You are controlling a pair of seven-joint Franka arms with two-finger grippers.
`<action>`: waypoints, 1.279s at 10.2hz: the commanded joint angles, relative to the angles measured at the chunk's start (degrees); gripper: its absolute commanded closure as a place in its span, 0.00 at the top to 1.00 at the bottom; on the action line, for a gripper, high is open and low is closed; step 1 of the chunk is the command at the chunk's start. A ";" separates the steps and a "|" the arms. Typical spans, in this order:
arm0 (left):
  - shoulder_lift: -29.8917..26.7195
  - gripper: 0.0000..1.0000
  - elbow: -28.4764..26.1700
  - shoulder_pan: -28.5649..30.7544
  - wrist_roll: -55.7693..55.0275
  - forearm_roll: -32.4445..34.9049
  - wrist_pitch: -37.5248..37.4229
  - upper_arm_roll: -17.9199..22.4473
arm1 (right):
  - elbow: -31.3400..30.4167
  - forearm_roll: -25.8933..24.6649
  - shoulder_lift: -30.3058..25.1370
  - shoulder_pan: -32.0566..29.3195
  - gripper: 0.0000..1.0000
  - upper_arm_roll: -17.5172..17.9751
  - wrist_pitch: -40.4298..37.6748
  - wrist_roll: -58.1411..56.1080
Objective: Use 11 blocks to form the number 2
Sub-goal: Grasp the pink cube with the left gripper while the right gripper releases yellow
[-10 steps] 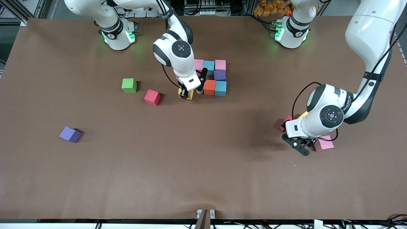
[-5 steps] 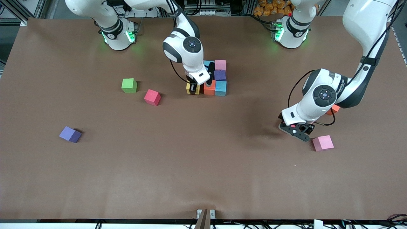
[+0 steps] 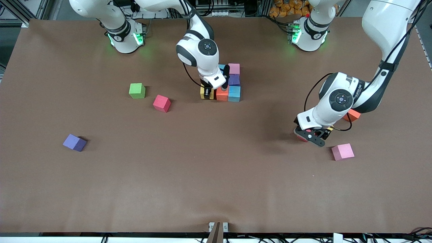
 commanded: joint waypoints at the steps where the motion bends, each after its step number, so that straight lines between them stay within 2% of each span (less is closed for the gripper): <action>1: 1.21 1.00 -0.93 2.26 0.51 1.92 2.50 -0.42 | 2.03 0.18 2.20 0.97 0.48 -0.28 -0.08 0.38; 13: 3.51 1.00 -0.93 2.54 0.69 2.00 3.48 -0.16 | 3.00 0.18 3.09 1.15 0.49 -0.28 -0.17 0.38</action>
